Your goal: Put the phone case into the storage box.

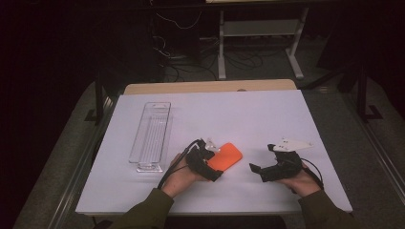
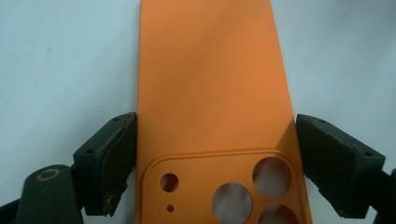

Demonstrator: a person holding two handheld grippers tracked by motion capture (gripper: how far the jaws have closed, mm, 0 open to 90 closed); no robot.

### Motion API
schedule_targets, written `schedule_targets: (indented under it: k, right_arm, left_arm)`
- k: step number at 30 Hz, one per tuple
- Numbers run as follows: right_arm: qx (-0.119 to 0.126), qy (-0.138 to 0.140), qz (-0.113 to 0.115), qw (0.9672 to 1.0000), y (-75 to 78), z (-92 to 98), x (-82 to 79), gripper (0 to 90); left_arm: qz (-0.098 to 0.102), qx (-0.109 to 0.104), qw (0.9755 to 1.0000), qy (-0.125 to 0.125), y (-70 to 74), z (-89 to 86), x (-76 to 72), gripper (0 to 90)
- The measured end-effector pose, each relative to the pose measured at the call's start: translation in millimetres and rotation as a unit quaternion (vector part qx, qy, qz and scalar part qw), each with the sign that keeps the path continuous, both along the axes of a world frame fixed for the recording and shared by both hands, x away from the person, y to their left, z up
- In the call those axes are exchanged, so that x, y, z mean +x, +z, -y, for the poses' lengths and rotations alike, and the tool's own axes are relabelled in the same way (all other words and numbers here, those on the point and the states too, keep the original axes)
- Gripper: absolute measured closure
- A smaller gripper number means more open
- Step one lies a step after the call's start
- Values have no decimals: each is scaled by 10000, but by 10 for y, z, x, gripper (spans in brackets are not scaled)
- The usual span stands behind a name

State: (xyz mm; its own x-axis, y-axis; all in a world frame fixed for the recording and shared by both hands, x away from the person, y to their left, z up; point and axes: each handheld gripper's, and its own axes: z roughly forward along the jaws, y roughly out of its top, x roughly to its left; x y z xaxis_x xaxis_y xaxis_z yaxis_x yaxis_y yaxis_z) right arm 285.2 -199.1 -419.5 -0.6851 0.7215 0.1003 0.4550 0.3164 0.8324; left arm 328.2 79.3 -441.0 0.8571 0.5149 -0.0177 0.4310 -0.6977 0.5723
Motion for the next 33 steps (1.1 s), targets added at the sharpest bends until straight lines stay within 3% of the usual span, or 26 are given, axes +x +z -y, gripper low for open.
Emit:
schedule_targets:
  k: [10, 14, 17, 18, 19, 33]
  right_arm:
    - [-1, -15, 8, 10000, 2, 3, 2, 0]
    - [1, -10, 0, 10000, 3, -2, -1, 0]
    - [2, -14, 8, 10000, 2, 3, 2, 0]
    - [2, -14, 8, 10000, 2, 3, 2, 0]
    - [9, -16, 28, 10000, 4, 5, 3, 0]
    - [35, -8, -3, 10000, 4, -1, 13, 0]
  left_arm:
    - [-78, -174, 9998, -101, 95, -47, 37, 158]
    - [-84, -170, 9995, -257, 187, -70, 47, 159]
    - [-98, -240, 9991, -332, 246, -81, 52, 158]
    - [-136, -355, 9989, -278, 256, -76, 44, 158]
    - [-100, -356, 9986, -386, 302, -84, 57, 158]
    - [24, -473, 9966, -669, 606, -154, 204, 158]
